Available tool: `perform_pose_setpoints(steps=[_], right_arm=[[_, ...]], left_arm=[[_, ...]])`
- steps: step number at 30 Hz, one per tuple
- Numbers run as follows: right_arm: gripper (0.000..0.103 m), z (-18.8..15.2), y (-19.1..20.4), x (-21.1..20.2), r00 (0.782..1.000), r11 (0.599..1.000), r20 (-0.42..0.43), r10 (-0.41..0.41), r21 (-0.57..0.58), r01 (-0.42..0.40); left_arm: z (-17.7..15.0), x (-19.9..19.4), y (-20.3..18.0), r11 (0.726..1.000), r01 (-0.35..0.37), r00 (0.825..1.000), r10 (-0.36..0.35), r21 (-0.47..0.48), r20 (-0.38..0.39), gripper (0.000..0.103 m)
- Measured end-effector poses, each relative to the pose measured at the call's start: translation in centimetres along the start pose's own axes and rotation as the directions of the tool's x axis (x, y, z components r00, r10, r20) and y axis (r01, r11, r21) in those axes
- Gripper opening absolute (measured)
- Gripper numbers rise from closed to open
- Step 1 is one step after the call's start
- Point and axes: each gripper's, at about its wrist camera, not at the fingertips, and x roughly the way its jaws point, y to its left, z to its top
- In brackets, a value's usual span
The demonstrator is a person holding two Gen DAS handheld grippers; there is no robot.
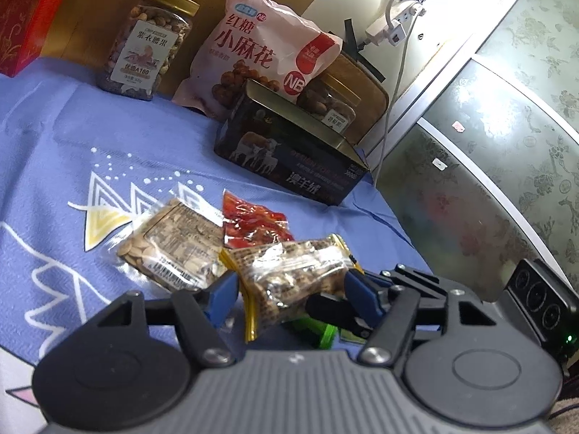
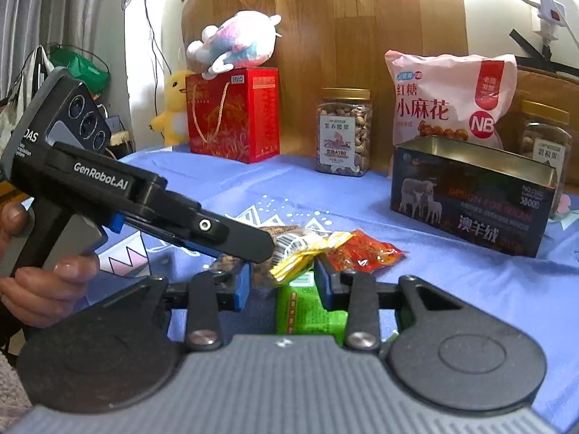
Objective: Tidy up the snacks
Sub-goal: 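Carry the yellow-clipped peanut packet into the black tin and release it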
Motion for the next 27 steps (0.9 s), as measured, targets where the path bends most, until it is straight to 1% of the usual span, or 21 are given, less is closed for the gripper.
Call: perform_pose_setpoints(steps=[8, 14, 19, 23, 27], right_arm=[[0.038, 0.3, -0.8, -1.0, 0.999, 0.999, 0.044, 0.007, 0.037, -0.009], [0.038, 1.3, -2.2, -1.6, 0.995, 0.999, 0.097, -0.019, 0.042, 0.015], [0.038, 2.9, -4.9, -1.6, 0.987, 0.997, 0.145, -0.072, 0.046, 0.066], [0.038, 4.3, -8.1, -1.4, 0.975, 0.991, 0.183, -0.125, 0.07, 0.114], [0.038, 5.4, -11.6, -0.5, 0.964, 0.982, 0.204, -0.172, 0.11, 0.152]], left_arm=[[0.9, 0.0, -1.2, 1.0, 0.008, 1.0, -0.008, 0.009, 0.014, 0.065], [3.5, 1.3, -3.0, 0.997, 0.005, 1.0, -0.006, 0.071, 0.008, 0.065], [7.2, 4.3, -4.9, 0.99, 0.012, 1.0, -0.012, 0.144, -0.001, 0.065], [10.2, 7.5, -6.7, 0.976, 0.004, 1.0, -0.005, 0.216, 0.002, 0.065], [13.5, 11.3, -7.5, 0.973, 0.01, 1.0, -0.006, 0.231, -0.018, 0.065]])
